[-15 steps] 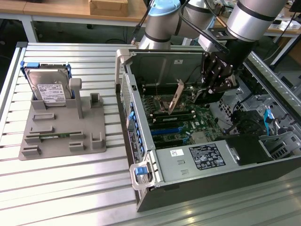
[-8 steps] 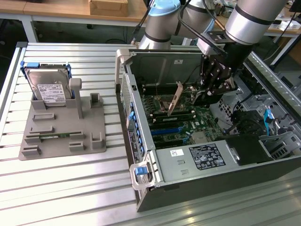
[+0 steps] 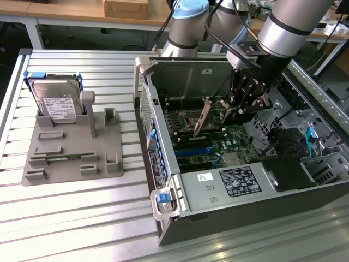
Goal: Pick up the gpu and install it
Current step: 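Insert the gpu into the slot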
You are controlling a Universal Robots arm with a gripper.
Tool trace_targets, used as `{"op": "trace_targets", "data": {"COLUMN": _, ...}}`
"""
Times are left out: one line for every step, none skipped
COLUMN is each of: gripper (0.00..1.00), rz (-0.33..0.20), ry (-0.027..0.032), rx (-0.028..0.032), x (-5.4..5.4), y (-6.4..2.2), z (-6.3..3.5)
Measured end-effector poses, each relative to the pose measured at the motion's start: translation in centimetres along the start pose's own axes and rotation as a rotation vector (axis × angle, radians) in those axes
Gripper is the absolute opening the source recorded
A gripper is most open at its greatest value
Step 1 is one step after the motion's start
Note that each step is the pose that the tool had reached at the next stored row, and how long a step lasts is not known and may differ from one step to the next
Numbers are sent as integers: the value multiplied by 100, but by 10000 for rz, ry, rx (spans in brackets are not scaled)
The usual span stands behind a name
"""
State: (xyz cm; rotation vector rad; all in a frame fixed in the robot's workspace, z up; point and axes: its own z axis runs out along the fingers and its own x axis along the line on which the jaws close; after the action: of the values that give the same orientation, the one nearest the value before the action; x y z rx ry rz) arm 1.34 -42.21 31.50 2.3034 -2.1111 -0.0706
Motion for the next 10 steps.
{"op": "trace_targets", "data": {"gripper": 27, "rz": 0, "ry": 1, "rx": 0, "x": 0, "y": 0, "z": 7}}
{"op": "trace_targets", "data": {"gripper": 27, "rz": 0, "ry": 0, "rx": 0, "x": 0, "y": -1, "z": 17}}
{"op": "trace_targets", "data": {"gripper": 27, "rz": 0, "ry": -1, "rx": 0, "x": 0, "y": -1, "z": 23}}
{"op": "trace_targets", "data": {"gripper": 27, "rz": 0, "ry": 0, "rx": -1, "x": 1, "y": -1, "z": 29}}
{"op": "trace_targets", "data": {"gripper": 27, "rz": 0, "ry": 0, "rx": 0, "x": 1, "y": -2, "z": 36}}
{"op": "trace_targets", "data": {"gripper": 27, "rz": 0, "ry": -1, "rx": 0, "x": 1, "y": -2, "z": 42}}
{"op": "trace_targets", "data": {"gripper": 27, "rz": 0, "ry": -1, "rx": 0, "x": 1, "y": -2, "z": 50}}
{"op": "trace_targets", "data": {"gripper": 27, "rz": 0, "ry": -2, "rx": 0, "x": 1, "y": -3, "z": 60}}
{"op": "trace_targets", "data": {"gripper": 27, "rz": 0, "ry": -2, "rx": 0, "x": 2, "y": -3, "z": 69}}
{"op": "trace_targets", "data": {"gripper": 27, "rz": 0, "ry": -2, "rx": 0, "x": 2, "y": -3, "z": 78}}
